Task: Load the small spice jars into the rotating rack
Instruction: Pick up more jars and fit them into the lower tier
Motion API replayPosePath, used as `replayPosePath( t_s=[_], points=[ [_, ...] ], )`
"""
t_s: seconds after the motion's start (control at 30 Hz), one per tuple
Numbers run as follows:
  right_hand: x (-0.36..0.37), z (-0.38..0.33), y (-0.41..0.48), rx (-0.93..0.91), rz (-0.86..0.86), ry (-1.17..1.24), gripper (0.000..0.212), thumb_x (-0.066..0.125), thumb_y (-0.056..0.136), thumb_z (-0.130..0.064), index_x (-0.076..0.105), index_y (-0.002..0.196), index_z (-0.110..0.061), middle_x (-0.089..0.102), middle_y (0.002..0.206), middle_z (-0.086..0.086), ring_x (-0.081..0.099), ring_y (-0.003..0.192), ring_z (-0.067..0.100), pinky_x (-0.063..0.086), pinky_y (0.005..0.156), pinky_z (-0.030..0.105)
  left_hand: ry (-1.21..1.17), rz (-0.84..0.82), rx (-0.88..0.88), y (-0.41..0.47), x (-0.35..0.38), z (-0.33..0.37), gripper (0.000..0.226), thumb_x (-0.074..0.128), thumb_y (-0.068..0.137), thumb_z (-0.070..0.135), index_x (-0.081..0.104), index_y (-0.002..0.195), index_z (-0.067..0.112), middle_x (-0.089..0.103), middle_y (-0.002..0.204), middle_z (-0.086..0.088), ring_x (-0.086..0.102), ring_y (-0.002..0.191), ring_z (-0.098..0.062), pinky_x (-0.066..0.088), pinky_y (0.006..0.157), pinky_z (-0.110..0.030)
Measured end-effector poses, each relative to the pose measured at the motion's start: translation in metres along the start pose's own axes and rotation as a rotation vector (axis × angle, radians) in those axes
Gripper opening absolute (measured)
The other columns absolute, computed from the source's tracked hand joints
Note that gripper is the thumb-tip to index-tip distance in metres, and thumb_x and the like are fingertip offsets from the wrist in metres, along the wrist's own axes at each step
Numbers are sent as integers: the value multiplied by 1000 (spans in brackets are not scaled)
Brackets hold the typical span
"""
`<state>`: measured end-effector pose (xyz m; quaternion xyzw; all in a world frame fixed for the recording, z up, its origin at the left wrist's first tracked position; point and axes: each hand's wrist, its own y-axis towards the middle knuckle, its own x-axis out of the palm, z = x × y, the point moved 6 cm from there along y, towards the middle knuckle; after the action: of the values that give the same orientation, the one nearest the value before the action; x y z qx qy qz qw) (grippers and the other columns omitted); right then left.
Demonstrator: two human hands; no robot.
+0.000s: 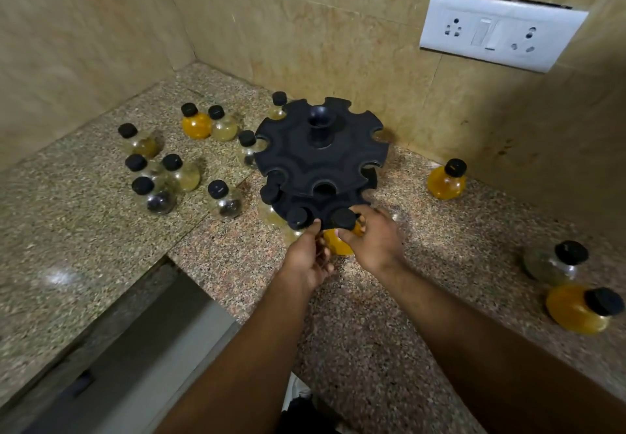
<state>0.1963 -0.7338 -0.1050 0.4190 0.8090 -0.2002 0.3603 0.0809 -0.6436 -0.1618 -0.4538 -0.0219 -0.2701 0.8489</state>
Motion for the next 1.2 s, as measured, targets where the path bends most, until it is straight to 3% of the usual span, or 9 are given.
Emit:
replayPosePath(
  t_s=[0.2, 0.37, 0.5, 0.63, 0.77, 0.9, 1.0, 1.1, 1.2],
  points=[
    [1, -2, 4, 5, 17, 47, 50, 83, 79, -39, 66, 124, -26, 58, 119, 4, 62, 104, 27, 55, 87, 39, 12, -18, 40, 4, -2, -1, 33, 57, 98, 45, 59, 77, 21, 47, 58, 9, 42, 49, -9, 31, 49, -26],
    [-3, 1, 10, 31, 29, 53, 50, 81, 81, -40, 64, 126, -26, 59, 121, 1, 59, 107, 22, 40, 81, 26, 105, -78, 2, 5, 1, -1, 31, 55, 98, 48, 62, 83, 21, 54, 63, 7, 52, 55, -10, 34, 59, -29],
    [-6, 3, 14, 47, 37, 105, 52, 85, 77, -38, 66, 124, -24, 61, 115, -1, 53, 97, 13, 38, 79, 23, 121, -47, 48, 0, 7, -2, 27, 54, 100, 44, 67, 93, 22, 62, 68, 7, 57, 63, -11, 37, 66, -32],
    [-9, 19, 9, 74, 43, 117, 53, 84, 76, -44, 64, 123, -30, 65, 114, 1, 64, 98, 20, 51, 80, 29, 151, 78, 236, -9, 18, -14, 27, 59, 99, 24, 70, 81, 7, 67, 66, -5, 56, 48, -14, 41, 45, -20],
    [-27, 61, -15, 132, 97, 142, 47, 80, 82, -39, 65, 124, -27, 68, 114, 1, 65, 99, 18, 53, 80, 29, 268, 25, 261, -10, 50, -42, 26, 64, 97, 19, 71, 82, -1, 64, 65, -12, 55, 53, -22, 44, 52, -27],
    [-55, 115, -49, 284, 181, 106, 47, 76, 85, -36, 64, 128, -19, 70, 116, 6, 62, 91, 17, 48, 79, 28, 627, -74, 436, -2, 94, -59, 16, 65, 94, 19, 74, 83, 10, 69, 76, -2, 62, 71, -16, 51, 70, -28],
    [-82, 158, -77, 457, 270, 115, 47, 72, 86, -46, 61, 128, -28, 67, 118, 2, 62, 88, 14, 47, 74, 28, 974, -201, 482, -7, 139, -78, 18, 59, 96, 26, 70, 107, 16, 69, 92, 5, 63, 82, -12, 43, 60, -12],
    [-109, 192, -109, 582, 404, 149, 46, 69, 86, -53, 59, 125, -30, 66, 119, 0, 63, 96, 14, 51, 79, 33, 1276, -341, 537, -9, 182, -107, 49, 63, 92, 41, 58, 136, 21, 61, 135, -2, 57, 121, -21, 47, 94, -25],
    [-133, 216, -140, 687, 573, 143, 57, 71, 86, -49, 54, 135, -24, 58, 135, 4, 58, 118, 24, 48, 91, 38, 1523, -492, 587, -11, 217, -144, 70, 65, 89, 51, 43, 150, 25, 46, 150, -3, 42, 139, -24, 38, 113, -37]
  ],
)
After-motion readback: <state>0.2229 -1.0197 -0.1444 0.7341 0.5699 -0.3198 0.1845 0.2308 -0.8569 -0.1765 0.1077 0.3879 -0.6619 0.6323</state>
